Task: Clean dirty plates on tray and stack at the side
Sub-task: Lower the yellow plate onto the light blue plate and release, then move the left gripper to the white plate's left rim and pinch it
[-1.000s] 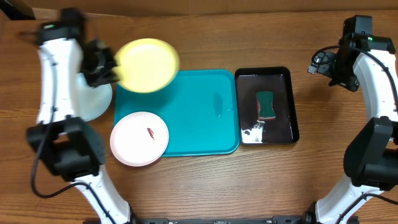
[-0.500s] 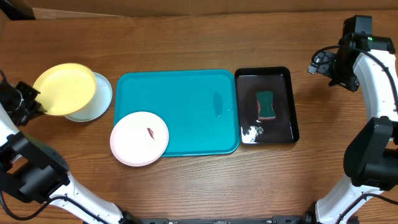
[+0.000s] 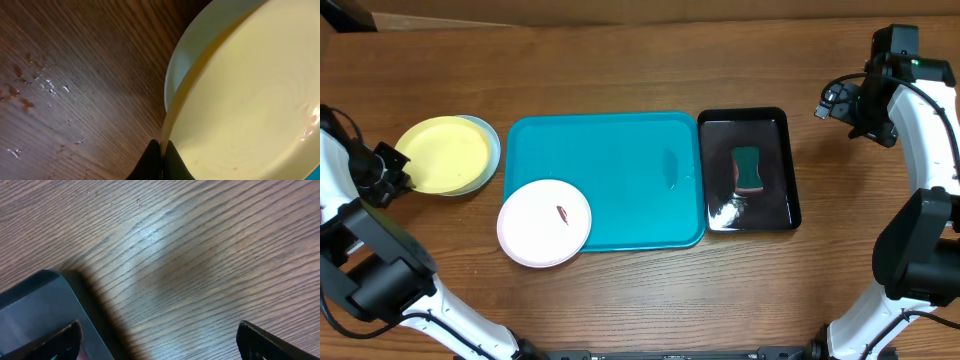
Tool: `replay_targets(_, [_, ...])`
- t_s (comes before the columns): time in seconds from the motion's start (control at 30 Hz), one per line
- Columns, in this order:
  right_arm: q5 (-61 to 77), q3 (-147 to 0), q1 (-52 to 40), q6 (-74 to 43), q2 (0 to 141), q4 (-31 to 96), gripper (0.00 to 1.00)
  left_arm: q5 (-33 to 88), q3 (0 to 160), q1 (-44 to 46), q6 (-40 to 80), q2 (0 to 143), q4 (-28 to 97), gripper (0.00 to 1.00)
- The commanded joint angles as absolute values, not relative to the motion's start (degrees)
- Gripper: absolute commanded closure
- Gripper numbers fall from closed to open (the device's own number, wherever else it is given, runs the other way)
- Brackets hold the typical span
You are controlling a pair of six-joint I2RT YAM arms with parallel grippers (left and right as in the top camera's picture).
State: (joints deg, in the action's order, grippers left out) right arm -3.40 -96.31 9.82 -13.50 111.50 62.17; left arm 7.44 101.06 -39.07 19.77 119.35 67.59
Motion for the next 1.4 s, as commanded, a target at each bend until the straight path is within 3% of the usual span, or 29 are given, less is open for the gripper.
replay_targets(0.0, [-3.8,-96.7,10.2,-13.9,111.0,61.8,0.00,7.5,100.1,-38.9,20.8,117.3,66.1,0.96])
replay_targets(0.73, [-3.8,-96.7,10.2,-13.9,111.0,61.8,0.00,7.2,98.7,-35.9,21.9,117.3,61.1,0.95])
replay_targets(0.77, [-3.8,-96.7,10.2,-13.9,111.0,61.8,0.00,7.0,98.7,-35.6,21.9,117.3,60.9,0.93])
replay_targets(0.83, [-3.8,-96.7,10.2,-13.9,111.0,61.8,0.00,6.8,98.7,-34.9,21.9,117.3,60.4,0.74])
replay_targets(0.93, [-3.8,-96.7,10.2,-13.9,111.0,61.8,0.00,5.6,98.7,-34.6,22.1,117.3,60.3,0.75])
replay_targets(1.0, [-3.8,-96.7,10.2,-13.9,111.0,61.8,0.00,4.4,98.7,-34.7,23.0,117.3,60.4,0.68])
replay_targets(1.1, [-3.8,-96.7,10.2,-13.9,111.0,61.8,0.00,4.9,98.7,-35.2,24.1,117.3,61.5,0.35])
replay_targets(1.13, [-3.8,-96.7,10.2,-13.9,111.0,61.8,0.00,5.7,98.7,-35.2,24.3,117.3,62.2,0.30])
replay_targets(1.27, [-3.8,-96.7,10.2,-13.9,111.0,61.8,0.00,14.3,98.7,-34.4,22.9,117.3,68.8,0.34])
replay_targets(1.37, [-3.8,-96.7,10.2,-13.9,111.0,61.8,0.00,14.1,98.7,-32.9,21.2,116.5,75.3,0.35])
